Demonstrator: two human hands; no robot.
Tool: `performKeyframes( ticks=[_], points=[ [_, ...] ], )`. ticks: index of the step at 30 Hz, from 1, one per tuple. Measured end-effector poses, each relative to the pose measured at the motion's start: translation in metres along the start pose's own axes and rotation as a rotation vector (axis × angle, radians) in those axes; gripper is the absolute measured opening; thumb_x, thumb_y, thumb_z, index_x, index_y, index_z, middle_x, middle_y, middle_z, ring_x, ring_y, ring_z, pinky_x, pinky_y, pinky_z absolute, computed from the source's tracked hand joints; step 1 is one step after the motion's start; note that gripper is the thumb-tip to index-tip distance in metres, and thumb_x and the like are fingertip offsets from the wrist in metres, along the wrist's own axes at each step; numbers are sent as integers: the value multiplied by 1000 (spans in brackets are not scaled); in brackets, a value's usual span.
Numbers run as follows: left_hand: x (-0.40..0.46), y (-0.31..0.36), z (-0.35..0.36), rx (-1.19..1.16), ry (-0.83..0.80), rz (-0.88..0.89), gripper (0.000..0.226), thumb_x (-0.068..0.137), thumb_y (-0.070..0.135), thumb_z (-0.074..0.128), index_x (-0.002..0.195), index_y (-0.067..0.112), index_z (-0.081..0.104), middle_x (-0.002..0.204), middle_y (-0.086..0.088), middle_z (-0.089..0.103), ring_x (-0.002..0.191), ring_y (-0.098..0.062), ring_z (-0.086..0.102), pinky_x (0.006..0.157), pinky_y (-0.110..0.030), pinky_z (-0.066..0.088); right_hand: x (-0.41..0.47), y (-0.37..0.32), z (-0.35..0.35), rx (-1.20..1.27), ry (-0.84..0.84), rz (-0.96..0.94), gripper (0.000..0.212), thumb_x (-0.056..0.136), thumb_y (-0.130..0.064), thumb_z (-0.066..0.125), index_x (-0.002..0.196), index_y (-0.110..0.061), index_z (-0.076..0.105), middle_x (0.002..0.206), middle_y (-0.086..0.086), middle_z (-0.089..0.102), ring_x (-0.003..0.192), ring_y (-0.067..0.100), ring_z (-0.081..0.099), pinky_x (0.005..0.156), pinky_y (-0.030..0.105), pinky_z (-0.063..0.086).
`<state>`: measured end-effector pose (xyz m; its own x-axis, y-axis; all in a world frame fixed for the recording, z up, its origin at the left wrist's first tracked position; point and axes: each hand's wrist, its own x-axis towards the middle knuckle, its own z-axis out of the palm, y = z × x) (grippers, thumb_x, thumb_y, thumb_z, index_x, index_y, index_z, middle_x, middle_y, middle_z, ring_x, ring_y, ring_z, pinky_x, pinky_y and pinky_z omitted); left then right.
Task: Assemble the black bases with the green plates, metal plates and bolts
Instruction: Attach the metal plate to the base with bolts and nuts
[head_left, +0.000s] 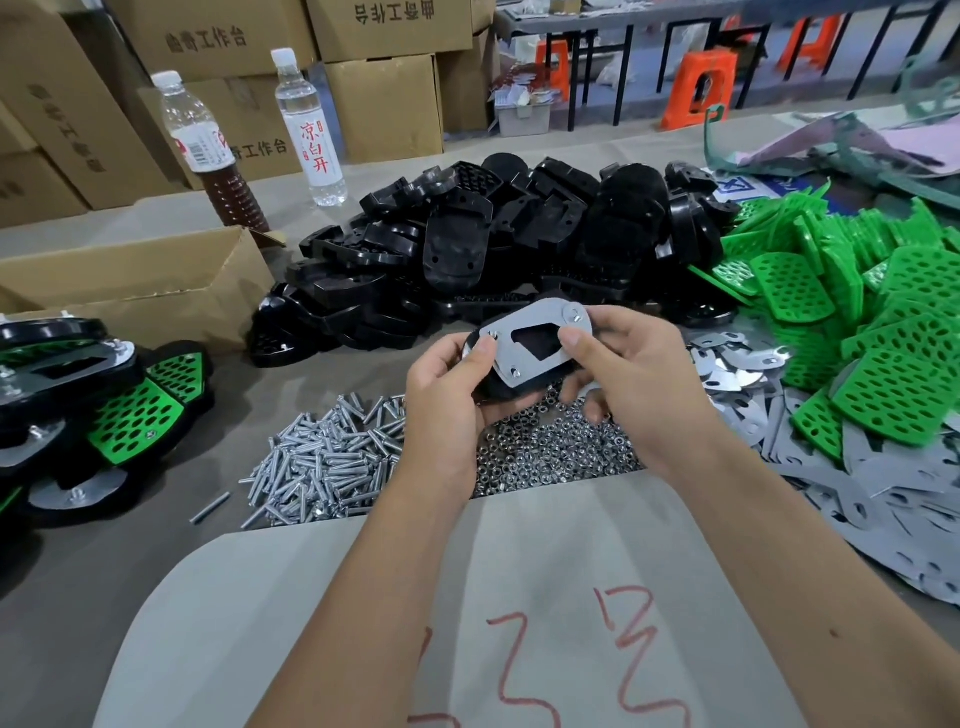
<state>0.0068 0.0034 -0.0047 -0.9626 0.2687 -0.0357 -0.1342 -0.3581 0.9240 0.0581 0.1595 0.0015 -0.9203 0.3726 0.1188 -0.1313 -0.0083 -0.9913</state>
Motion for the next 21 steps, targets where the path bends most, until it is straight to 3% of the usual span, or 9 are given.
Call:
performKeyframes(
  ticks=[4, 12, 15, 17, 19, 21],
  points=[
    [-1, -3, 2, 56, -56, 20, 14, 101, 2, 60, 114, 1, 66, 110, -15, 76, 101, -29, 76, 80, -42, 63, 2, 2, 0, -17, 103, 9, 11, 103, -13, 65, 109, -7, 71, 75, 5, 76, 45, 14, 57, 38, 20, 41],
    [-1, -2, 0, 10, 4, 43, 15, 97, -7, 63, 109, -1, 68, 102, -14, 76, 93, -32, 78, 73, -38, 64, 1, 3, 1, -60, 74, -70, 12, 101, -22, 70, 108, -12, 68, 81, 9, 77, 52, 21, 64, 43, 30, 50],
    [0, -2, 0, -11, 92, 103, 14, 96, -7, 64, 110, -3, 65, 108, -18, 74, 96, -36, 77, 74, -39, 65, 0, 3, -1, -245, 93, -114, 15, 100, -36, 69, 102, -21, 66, 79, 2, 76, 51, 29, 65, 43, 34, 50],
    [2, -3, -1, -44, 159, 142, 13, 96, -7, 65, 108, -2, 64, 111, -19, 72, 96, -35, 77, 77, -41, 65, 0, 4, -5, -456, 111, -205, 13, 99, -33, 70, 89, -25, 68, 73, -7, 72, 47, 13, 58, 47, 28, 46],
    [3, -3, -3, -83, 211, 178, 13, 96, -7, 66, 106, 0, 62, 111, -17, 71, 96, -35, 77, 81, -44, 65, 0, 2, -9, -681, 14, -268, 14, 94, -23, 76, 82, -25, 70, 63, -20, 65, 49, 3, 54, 52, 12, 37],
    [4, -3, -4, -121, 229, 201, 16, 95, -6, 68, 106, 6, 62, 107, -10, 73, 99, -34, 77, 83, -43, 64, -2, -1, -8, -879, -160, -272, 12, 88, -24, 82, 80, -27, 74, 66, -21, 64, 62, -2, 58, 59, 13, 40]
  ],
)
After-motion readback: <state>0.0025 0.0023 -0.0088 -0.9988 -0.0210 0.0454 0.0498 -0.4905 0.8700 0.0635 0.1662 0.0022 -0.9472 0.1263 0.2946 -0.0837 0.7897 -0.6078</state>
